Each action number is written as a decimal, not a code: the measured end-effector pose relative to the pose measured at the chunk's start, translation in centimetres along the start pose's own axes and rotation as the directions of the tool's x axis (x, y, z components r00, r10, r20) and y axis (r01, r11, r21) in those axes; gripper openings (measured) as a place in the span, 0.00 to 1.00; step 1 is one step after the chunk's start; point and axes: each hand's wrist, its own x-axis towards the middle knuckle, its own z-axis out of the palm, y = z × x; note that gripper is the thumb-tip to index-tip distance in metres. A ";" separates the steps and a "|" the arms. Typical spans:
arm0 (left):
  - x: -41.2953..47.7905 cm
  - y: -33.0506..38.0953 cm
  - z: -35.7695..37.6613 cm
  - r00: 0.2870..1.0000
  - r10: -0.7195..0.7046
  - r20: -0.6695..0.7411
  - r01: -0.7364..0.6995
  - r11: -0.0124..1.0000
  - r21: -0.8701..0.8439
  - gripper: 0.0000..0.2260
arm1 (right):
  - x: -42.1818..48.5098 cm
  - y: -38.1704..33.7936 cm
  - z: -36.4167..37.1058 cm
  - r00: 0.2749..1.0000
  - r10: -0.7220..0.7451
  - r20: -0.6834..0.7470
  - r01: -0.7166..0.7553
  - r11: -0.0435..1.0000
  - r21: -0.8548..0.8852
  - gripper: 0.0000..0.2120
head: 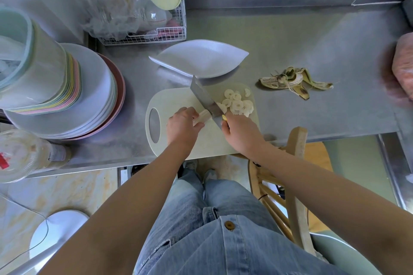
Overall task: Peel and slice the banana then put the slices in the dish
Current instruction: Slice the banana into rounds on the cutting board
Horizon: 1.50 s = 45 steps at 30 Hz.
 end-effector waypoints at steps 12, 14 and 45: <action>0.1 -0.1 0.1 1.000 -0.001 0.004 0.002 1.000 -0.013 0.10 | -0.1 0.3 -0.4 0.997 -0.014 -0.073 0.017 0.999 0.031 0.10; 0.1 -0.1 0.2 1.000 0.001 0.002 -0.001 1.000 -0.005 0.10 | -0.2 0.4 -0.9 0.997 -0.016 -0.076 0.019 0.999 0.049 0.11; 0.0 0.1 -0.1 1.000 -0.009 0.009 0.009 1.000 -0.011 0.09 | -0.2 0.5 -0.6 0.995 -0.044 -0.094 0.050 0.997 0.054 0.11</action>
